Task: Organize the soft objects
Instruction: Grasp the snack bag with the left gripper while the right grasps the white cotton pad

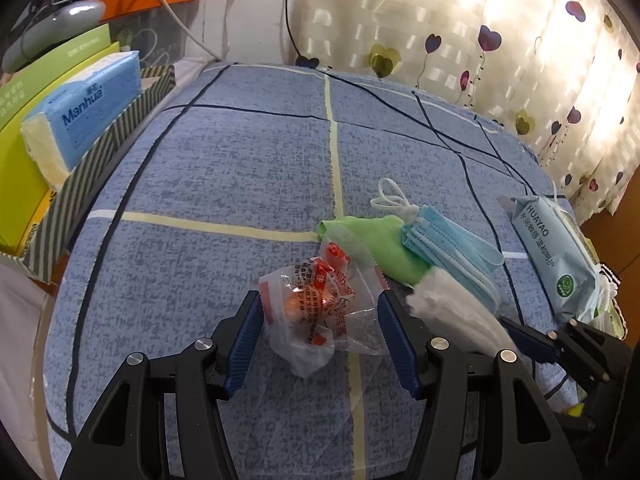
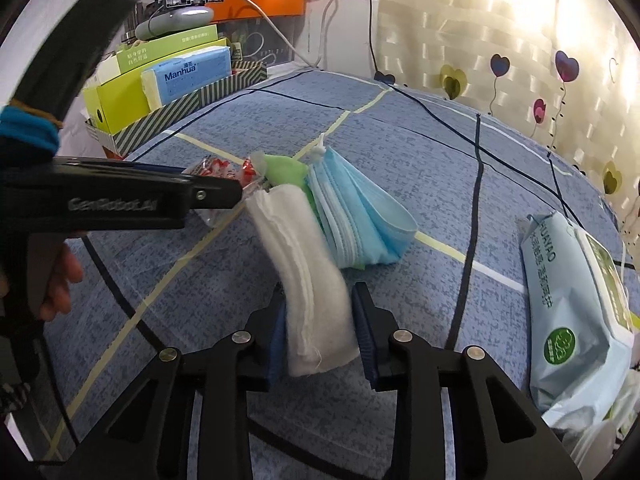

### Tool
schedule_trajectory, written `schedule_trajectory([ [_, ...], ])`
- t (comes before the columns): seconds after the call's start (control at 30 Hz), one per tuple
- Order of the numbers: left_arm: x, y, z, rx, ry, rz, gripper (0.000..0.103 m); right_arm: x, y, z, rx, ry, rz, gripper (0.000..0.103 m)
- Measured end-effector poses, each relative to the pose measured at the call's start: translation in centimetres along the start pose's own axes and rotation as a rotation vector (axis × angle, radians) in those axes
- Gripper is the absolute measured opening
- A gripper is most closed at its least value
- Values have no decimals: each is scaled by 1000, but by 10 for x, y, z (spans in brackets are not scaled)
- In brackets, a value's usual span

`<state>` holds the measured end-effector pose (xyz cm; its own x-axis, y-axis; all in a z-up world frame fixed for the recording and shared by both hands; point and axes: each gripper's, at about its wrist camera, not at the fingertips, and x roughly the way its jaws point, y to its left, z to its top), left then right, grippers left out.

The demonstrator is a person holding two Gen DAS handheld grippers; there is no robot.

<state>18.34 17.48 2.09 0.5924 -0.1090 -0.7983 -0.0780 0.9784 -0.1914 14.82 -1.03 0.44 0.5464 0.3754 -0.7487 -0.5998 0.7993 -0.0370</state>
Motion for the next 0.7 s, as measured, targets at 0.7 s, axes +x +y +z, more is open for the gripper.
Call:
schedule_trajectory([
  [0.7,1,-3,-1,-12,-42,64,25,-13,-6,-14,43,-13,10,32],
])
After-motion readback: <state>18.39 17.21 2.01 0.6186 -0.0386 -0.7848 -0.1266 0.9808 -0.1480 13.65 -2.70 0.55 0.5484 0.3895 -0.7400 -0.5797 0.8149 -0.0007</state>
